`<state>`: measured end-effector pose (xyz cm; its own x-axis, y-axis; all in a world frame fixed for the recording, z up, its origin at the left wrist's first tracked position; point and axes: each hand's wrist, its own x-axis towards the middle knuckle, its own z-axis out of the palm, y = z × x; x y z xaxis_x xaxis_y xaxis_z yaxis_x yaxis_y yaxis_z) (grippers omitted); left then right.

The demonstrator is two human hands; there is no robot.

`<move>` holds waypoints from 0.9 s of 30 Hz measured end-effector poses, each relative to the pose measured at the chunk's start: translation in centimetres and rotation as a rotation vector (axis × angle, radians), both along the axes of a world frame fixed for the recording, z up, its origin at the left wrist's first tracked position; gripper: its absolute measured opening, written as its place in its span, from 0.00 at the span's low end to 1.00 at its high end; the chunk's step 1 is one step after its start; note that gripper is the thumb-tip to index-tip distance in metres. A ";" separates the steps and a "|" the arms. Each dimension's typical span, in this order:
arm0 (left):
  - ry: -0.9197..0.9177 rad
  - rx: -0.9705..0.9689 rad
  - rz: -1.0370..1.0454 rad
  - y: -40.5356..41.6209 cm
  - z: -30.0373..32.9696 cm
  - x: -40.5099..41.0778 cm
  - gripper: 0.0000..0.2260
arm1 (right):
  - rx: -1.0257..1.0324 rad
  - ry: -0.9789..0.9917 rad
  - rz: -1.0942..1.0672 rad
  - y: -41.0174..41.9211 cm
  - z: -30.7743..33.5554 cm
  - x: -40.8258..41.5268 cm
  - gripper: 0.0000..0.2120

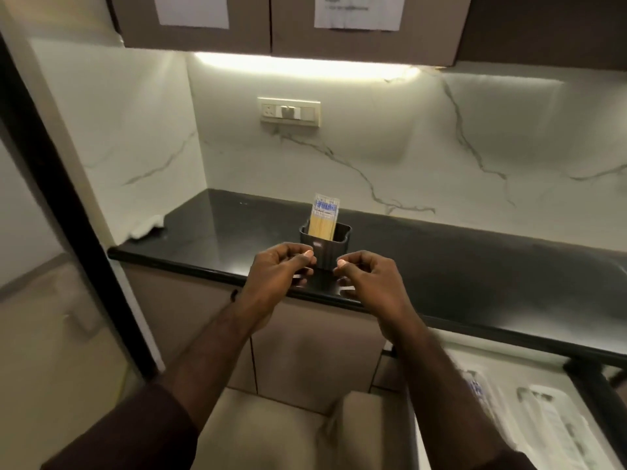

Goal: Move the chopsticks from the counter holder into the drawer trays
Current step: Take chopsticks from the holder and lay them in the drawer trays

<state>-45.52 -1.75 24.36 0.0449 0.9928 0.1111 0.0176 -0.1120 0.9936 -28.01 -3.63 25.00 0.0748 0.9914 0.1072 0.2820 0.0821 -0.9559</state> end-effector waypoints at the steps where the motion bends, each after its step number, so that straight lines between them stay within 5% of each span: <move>1: 0.008 0.013 -0.003 0.7 0.4 -1.2 0.05 | 0.004 0.008 -0.007 0.7 0.4 -1.1 0.04; 13: 0.018 0.013 -0.047 11.0 0.1 -5.9 0.06 | -0.008 0.053 -0.090 13.1 -0.5 -5.3 0.07; 27: 0.013 -0.151 -0.181 32.5 -4.4 0.4 0.06 | -0.124 -0.006 -0.295 34.1 -6.3 0.4 0.03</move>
<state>-45.07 30.77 19.97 0.2240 0.9738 -0.0403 0.0241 0.0358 0.9991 -27.64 30.46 18.73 0.3612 0.9324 -0.0123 0.2815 -0.1216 -0.9518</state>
